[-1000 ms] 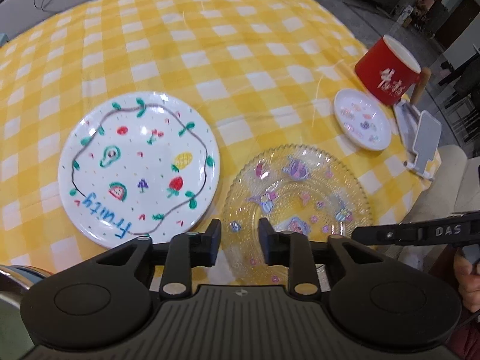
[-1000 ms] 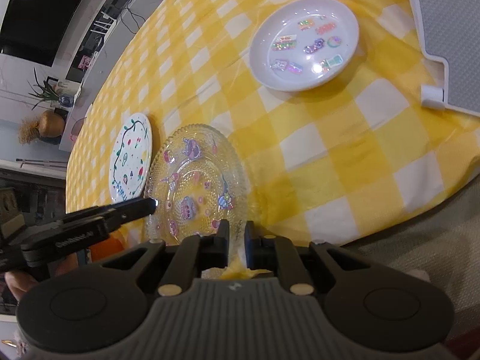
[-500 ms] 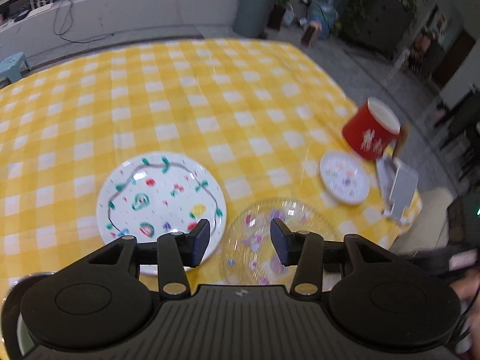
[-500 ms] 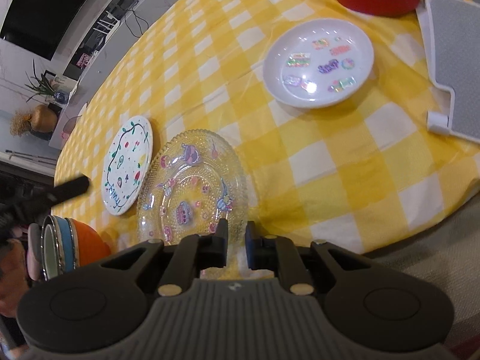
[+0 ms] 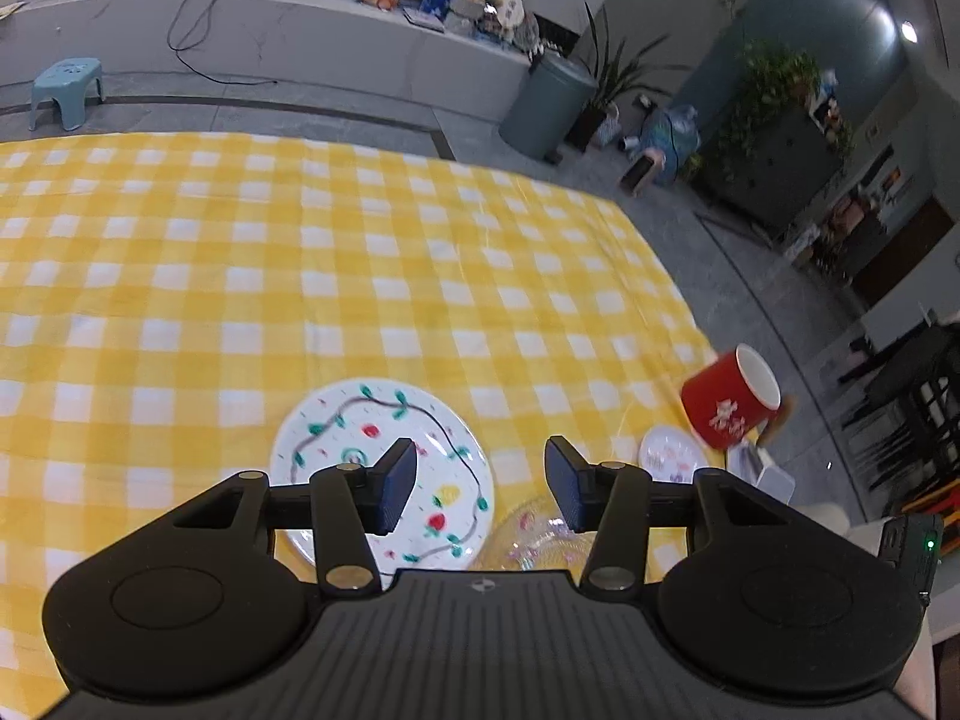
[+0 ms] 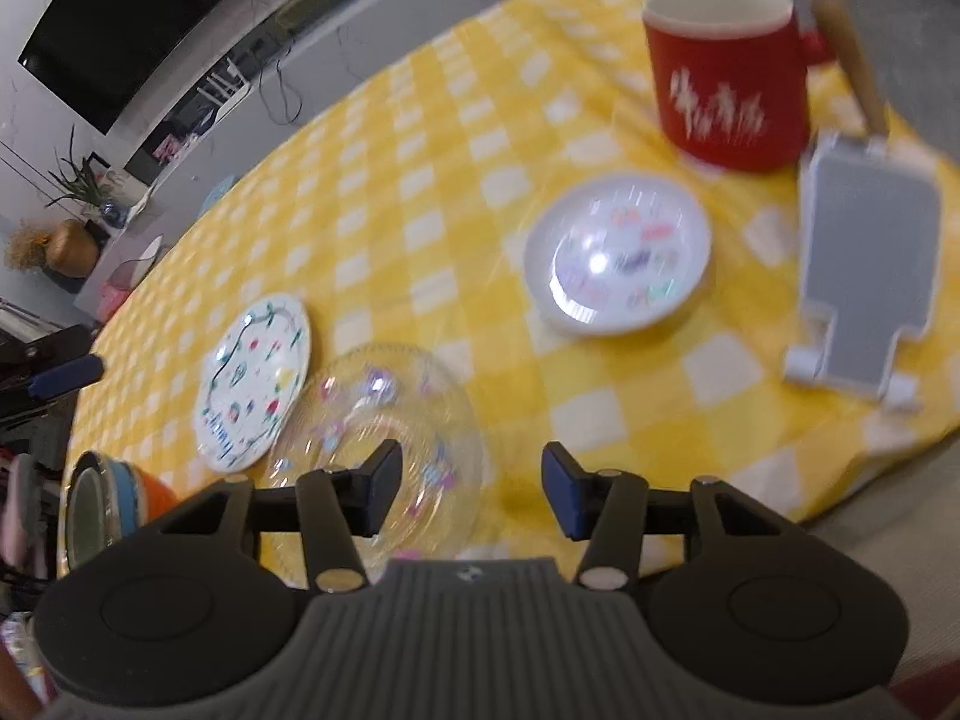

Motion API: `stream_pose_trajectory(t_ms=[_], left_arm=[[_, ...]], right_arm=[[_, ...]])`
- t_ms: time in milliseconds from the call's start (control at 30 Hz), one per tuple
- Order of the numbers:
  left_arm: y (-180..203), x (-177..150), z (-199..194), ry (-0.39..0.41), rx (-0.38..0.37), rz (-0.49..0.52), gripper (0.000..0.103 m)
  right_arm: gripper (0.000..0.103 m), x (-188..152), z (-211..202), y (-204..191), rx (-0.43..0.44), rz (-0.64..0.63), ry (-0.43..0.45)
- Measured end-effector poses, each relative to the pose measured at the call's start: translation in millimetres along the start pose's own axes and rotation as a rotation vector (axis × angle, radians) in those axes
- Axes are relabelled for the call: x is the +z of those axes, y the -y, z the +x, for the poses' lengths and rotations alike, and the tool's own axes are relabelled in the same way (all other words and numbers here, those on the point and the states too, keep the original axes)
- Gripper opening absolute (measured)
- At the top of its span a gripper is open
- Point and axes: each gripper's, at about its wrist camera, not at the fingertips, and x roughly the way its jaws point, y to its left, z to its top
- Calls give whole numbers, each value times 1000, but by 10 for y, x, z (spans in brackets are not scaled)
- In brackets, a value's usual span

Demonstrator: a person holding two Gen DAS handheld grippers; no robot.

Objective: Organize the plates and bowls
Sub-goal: 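Withdraw both grippers and move them to the white Fruity plate rim, then close both grippers on the Fruity plate rim and tilt it up on edge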

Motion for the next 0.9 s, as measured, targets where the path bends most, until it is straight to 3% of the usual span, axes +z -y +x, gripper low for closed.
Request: stream_pose_trajectory(t_ms=[167, 367, 533, 600, 667, 800, 900], left_arm=[[-302, 126, -244, 72, -16, -72, 58], [-727, 234, -330, 133, 30, -148, 59], [-1084, 250, 1, 49, -87, -202, 54], [-1151, 278, 165, -7, -136, -173, 51], [-1175, 335, 313, -63, -170, -127, 48], [-1167, 403, 612, -200, -227, -13, 48], [-1197, 385, 846, -299, -209, -15, 45]], right_arm=[[56, 177, -48, -52, 11, -65, 34], [55, 453, 28, -267, 152, -131, 70], [54, 763, 195, -538, 297, -204, 39], [52, 875, 345, -622, 342, -211, -5], [45, 964, 534, -693, 363, -222, -62], [40, 1074, 942, -735, 380, -218, -158], [36, 1116, 1236, -725, 362, -210, -229]])
